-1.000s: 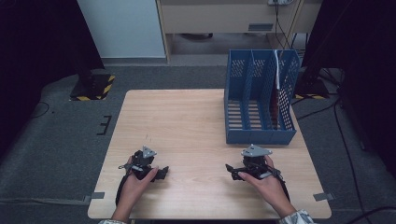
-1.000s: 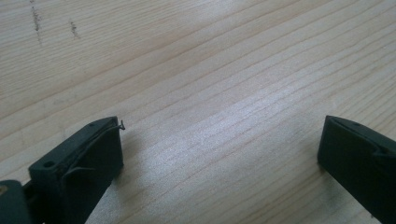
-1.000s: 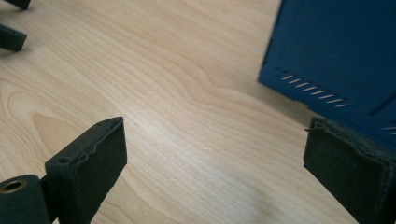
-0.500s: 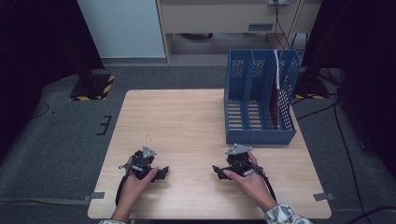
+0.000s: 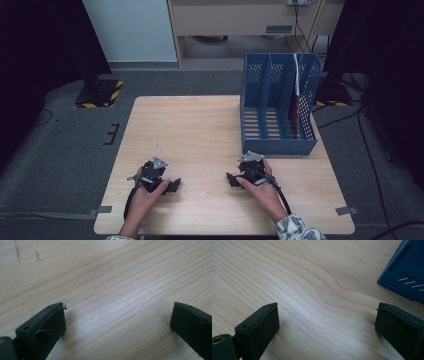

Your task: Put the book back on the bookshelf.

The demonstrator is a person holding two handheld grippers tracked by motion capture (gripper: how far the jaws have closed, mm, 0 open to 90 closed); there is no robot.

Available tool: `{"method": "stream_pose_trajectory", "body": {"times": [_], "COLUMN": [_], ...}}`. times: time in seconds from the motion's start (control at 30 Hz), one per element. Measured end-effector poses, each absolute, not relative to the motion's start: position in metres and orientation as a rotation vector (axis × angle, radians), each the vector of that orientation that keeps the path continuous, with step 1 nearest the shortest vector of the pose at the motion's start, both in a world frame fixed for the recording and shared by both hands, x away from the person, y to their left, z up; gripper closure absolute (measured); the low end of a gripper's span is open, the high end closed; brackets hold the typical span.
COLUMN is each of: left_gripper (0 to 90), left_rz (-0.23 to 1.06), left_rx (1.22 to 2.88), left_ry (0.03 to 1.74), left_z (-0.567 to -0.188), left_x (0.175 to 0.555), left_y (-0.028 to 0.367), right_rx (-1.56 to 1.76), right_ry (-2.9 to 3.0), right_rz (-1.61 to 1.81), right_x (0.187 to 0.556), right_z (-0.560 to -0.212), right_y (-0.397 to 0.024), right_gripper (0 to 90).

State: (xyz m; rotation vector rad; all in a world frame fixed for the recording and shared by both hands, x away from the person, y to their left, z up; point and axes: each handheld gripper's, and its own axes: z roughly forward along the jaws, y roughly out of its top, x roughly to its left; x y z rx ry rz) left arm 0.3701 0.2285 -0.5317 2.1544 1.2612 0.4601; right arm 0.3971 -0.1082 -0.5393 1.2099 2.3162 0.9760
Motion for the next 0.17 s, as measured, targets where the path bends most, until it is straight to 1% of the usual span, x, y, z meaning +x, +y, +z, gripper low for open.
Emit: {"method": "stream_pose_trajectory", "body": {"times": [0.17], "left_gripper": [0.0], "left_rz": [0.459], "left_rx": [2.154], "left_ry": [1.258], "left_z": [-0.5319], "left_x": [0.3704], "left_y": [0.2280], "right_rx": [1.219], "right_ry": [2.318], "right_rz": [0.970], "right_x": [0.3982], "right_z": [-0.5397], "right_y": [-0.1086], "right_gripper": [2.7]}}
